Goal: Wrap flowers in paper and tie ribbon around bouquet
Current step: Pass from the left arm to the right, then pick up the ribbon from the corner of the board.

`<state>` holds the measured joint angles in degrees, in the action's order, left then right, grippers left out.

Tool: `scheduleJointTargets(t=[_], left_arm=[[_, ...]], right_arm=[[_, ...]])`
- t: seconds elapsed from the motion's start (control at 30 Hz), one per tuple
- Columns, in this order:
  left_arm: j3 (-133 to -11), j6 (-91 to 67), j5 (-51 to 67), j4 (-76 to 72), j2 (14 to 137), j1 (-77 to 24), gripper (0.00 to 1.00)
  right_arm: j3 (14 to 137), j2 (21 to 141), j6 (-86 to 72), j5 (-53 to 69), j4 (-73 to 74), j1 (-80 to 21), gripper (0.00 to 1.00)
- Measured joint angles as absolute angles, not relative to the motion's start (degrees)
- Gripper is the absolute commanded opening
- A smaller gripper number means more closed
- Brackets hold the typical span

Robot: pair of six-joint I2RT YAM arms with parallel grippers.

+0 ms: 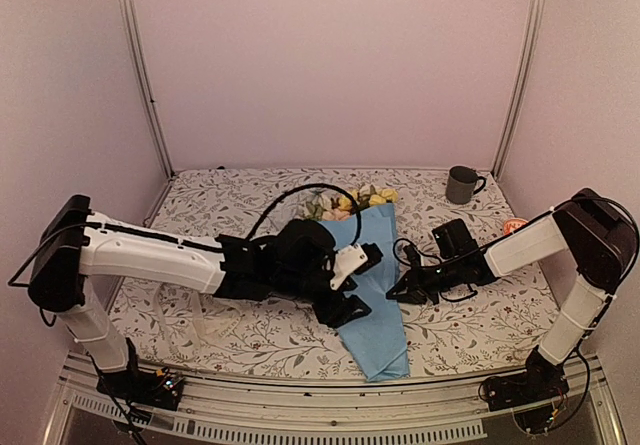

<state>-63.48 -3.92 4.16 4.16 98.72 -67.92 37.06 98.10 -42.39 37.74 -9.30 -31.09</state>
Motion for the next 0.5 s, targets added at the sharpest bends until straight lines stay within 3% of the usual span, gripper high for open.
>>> scheduleJointTargets(t=[0.17,0.37,0.5], left_arm=[[-61.34,-12.45,-0.89,12.91,93.43,-59.75,0.57],[-50.43,-17.69,-3.51,20.78,92.36,-49.17,0.65],[-49.06,-18.13,-5.02,21.21,94.32,-47.51,0.66]], right_arm=[[37.06,98.08,-42.41,37.58,-8.88,-31.09,0.0],[37.06,98.08,-42.41,37.58,-8.58,-31.09,0.0],[37.06,98.06,-42.41,37.56,-8.34,-31.09,0.0]])
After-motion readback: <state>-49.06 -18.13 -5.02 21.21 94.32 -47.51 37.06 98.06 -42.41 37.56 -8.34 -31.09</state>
